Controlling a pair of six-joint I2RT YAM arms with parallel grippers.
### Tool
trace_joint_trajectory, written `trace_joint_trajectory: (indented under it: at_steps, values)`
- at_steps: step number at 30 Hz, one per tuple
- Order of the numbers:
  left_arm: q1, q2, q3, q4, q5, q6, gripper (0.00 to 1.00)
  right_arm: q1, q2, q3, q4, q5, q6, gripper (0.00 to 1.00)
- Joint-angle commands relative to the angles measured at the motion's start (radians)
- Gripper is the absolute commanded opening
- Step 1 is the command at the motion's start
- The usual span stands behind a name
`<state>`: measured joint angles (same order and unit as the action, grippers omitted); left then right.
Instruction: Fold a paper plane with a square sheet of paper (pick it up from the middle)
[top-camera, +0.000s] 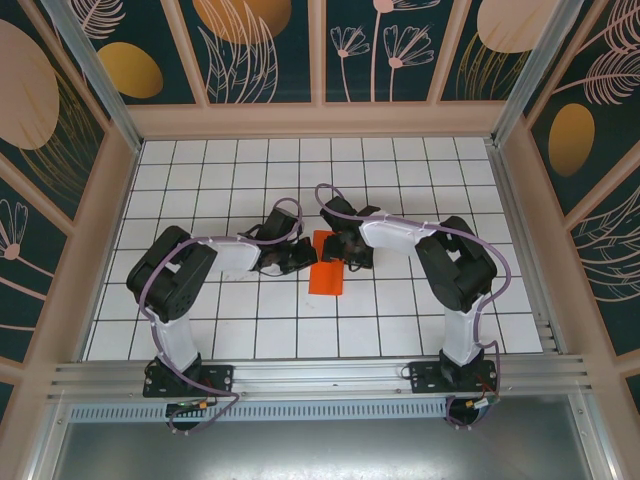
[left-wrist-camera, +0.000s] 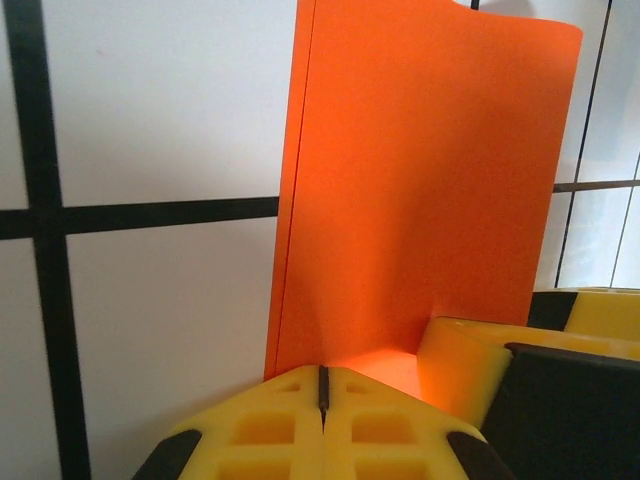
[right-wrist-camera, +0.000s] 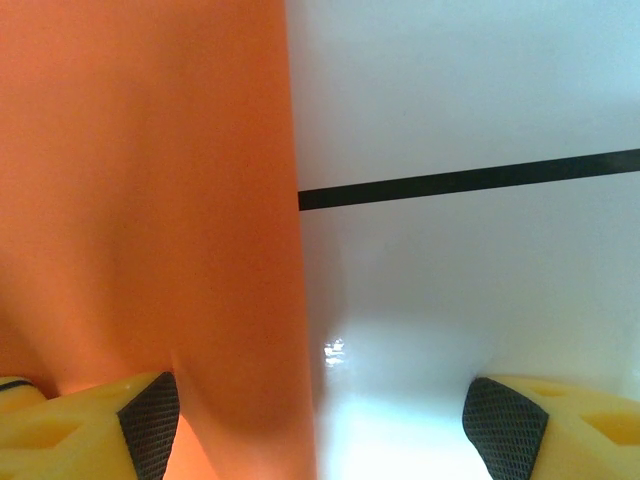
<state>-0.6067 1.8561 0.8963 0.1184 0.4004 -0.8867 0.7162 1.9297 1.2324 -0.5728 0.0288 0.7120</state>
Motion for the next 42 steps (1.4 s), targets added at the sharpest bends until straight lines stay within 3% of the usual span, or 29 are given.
trace_joint_trajectory:
  at_steps: [1,9,17,18,21,27,29,34,42]
  values:
    - [-0.007,0.032,0.017,-0.055,-0.037,0.031,0.00,0.001,0.132,-0.077,0.065,-0.032,-0.002,0.82]
    - [-0.007,0.041,-0.017,-0.057,-0.061,0.035,0.00,0.002,0.105,-0.026,0.059,-0.018,-0.004,0.83]
    - [-0.007,0.038,-0.030,-0.058,-0.069,0.037,0.00,-0.045,-0.143,-0.013,0.190,-0.010,-0.002,0.86]
    - [-0.007,0.038,-0.030,-0.056,-0.069,0.036,0.00,-0.060,-0.178,-0.045,0.237,-0.060,0.003,0.86]
    - [-0.007,0.039,-0.028,-0.054,-0.071,0.037,0.00,-0.096,-0.249,-0.166,0.420,-0.251,0.034,0.70]
    - [-0.007,0.044,-0.022,-0.057,-0.071,0.040,0.00,-0.097,-0.282,-0.304,0.622,-0.410,0.094,0.31]
    - [-0.007,0.047,-0.023,-0.059,-0.069,0.042,0.00,-0.091,-0.276,-0.324,0.646,-0.420,0.104,0.24]
    - [-0.007,0.044,-0.034,-0.054,-0.068,0.041,0.00,-0.104,-0.249,-0.375,0.664,-0.429,0.110,0.18]
    - [-0.007,0.045,-0.040,-0.051,-0.067,0.041,0.00,-0.127,-0.223,-0.439,0.707,-0.452,0.093,0.17]
